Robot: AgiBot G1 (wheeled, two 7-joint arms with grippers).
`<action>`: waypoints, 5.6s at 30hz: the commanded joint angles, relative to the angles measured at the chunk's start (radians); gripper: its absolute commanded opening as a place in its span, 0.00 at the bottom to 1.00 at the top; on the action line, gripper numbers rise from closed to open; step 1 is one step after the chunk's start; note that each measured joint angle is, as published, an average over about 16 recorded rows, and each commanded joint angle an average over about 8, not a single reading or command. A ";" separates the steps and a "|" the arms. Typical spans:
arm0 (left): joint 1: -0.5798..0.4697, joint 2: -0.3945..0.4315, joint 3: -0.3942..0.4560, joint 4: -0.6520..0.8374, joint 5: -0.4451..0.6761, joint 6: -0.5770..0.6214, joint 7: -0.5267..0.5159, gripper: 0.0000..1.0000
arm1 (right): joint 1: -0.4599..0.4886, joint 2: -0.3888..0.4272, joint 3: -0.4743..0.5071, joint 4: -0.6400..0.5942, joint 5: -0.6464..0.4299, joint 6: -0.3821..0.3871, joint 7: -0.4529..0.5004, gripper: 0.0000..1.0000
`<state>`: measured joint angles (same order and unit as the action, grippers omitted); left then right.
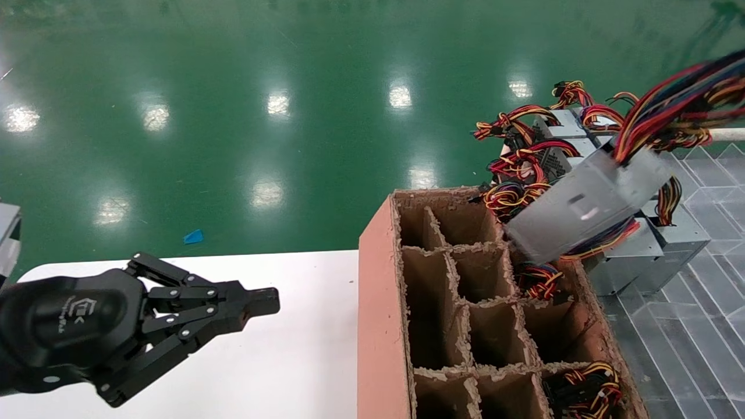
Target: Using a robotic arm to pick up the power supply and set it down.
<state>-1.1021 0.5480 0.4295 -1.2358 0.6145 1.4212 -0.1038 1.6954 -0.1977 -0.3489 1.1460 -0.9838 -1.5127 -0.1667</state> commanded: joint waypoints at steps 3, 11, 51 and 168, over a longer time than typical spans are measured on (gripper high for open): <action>0.000 0.000 0.000 0.000 0.000 0.000 0.000 0.00 | -0.008 0.020 0.015 -0.027 0.030 -0.001 -0.030 0.00; 0.000 0.000 0.000 0.000 0.000 0.000 0.000 0.00 | -0.025 0.087 0.031 -0.063 0.062 -0.007 -0.040 0.00; 0.000 0.000 0.000 0.000 0.000 0.000 0.000 0.00 | -0.219 0.171 -0.152 -0.224 0.066 0.065 -0.055 0.00; 0.000 0.000 0.000 0.000 0.000 0.000 0.000 0.00 | -0.441 -0.071 -0.117 -0.039 0.243 0.147 0.154 1.00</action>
<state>-1.1021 0.5480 0.4296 -1.2358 0.6144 1.4212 -0.1037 1.2544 -0.2692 -0.4655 1.1068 -0.7406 -1.3659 -0.0128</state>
